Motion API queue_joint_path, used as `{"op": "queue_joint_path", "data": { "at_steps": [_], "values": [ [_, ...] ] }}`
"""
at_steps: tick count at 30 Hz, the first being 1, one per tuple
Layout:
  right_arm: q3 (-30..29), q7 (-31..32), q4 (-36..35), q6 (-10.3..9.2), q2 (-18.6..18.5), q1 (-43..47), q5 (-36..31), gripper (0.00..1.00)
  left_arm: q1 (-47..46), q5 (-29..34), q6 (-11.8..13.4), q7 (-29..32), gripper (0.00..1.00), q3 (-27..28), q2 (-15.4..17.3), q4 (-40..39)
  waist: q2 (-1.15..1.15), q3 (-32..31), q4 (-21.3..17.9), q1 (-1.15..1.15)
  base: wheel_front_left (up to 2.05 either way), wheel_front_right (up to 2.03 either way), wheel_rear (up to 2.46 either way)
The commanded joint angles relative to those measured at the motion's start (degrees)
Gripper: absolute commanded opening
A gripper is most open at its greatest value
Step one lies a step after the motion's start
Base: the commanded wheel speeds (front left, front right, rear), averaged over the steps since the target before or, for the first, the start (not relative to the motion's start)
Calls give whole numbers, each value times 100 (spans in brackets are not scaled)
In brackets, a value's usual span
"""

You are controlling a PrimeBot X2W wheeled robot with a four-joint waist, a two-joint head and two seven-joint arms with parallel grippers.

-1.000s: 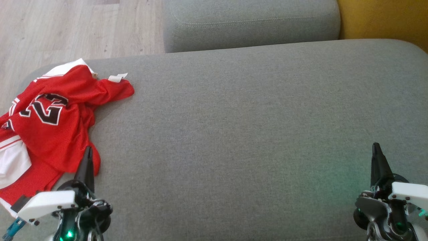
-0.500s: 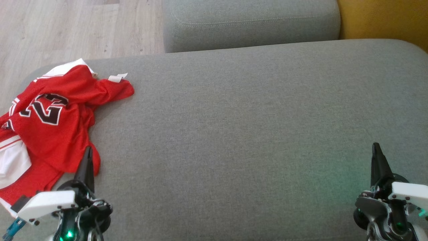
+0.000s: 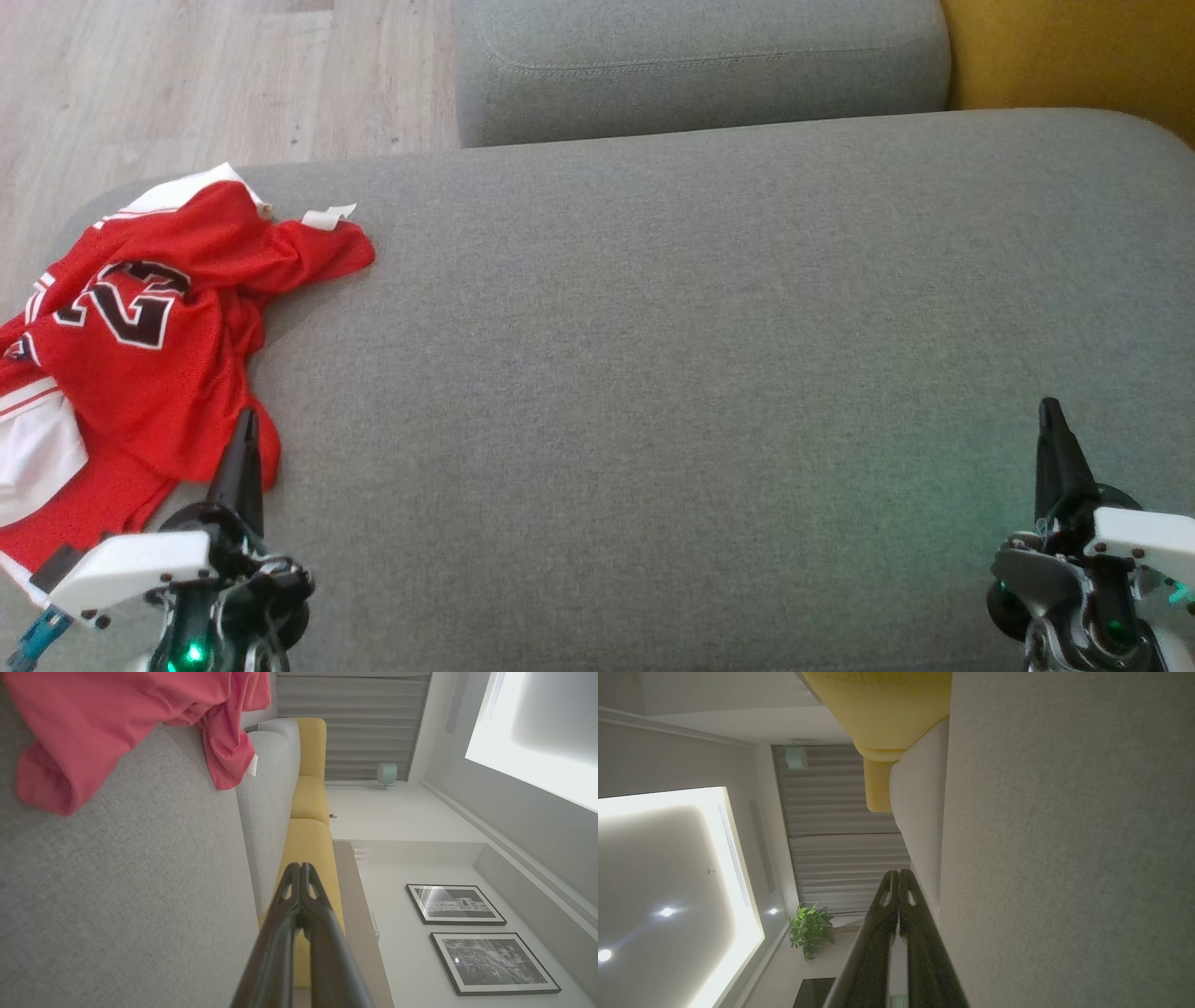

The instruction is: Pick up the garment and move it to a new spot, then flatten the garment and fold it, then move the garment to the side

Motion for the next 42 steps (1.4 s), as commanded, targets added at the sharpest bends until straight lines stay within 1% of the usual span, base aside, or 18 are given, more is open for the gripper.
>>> {"op": "queue_joint_path", "data": {
  "at_steps": [1, 10, 11, 13, 20, 26, 32, 33, 42],
  "values": [
    [122, 32, -218, 41, -57, -320, 42, 0, -299, 18, -41, 43, 0, 202, 50, -211, 0, 0, 0, 0, 0, 0, 0],
    [122, 32, -218, 41, -57, -320, 42, 0, -299, 18, -41, 43, 0, 202, 50, -211, 0, 0, 0, 0, 0, 0, 0],
    [0, -2, 1, 0, 0, 0, 0, 100, 0, 0, 1, -2, 100, 0, 0, 3, 0, 0, 0, 0, 0, 0, 0],
    [8, -5, 155, -5, 5, 49, -2, 100, 66, 1, 5, -12, 100, -14, -19, 149, 0, 0, 0, 0, 0, 0, 0],
    [85, -119, 66, -3, -3, 107, -105, 100, 79, 56, 19, -130, 100, -122, -15, 96, 0, -5, 6, 0, 0, 0, 0],
    [150, -223, -11, -1, -20, 142, -353, 100, 93, 170, 46, -230, 100, -182, -11, 46, 0, -13, 15, 0, 0, 0, 0],
    [199, -327, -132, 2, -40, 166, -827, 100, 107, 481, 108, -331, 100, -229, -8, -15, 0, -30, 24, 0, 0, 0, 0],
    [199, -327, -132, 2, -40, 166, -827, 100, 107, 481, 108, -331, 100, -229, -8, -15, 0, -30, 24, 0, 0, 0, 0],
    [315, -479, -368, 5, -67, 209, -1896, 100, 140, 1267, 247, -482, 100, -359, 14, -83, 0, -63, 42, 0, 0, 0, 0]
  ]
}}
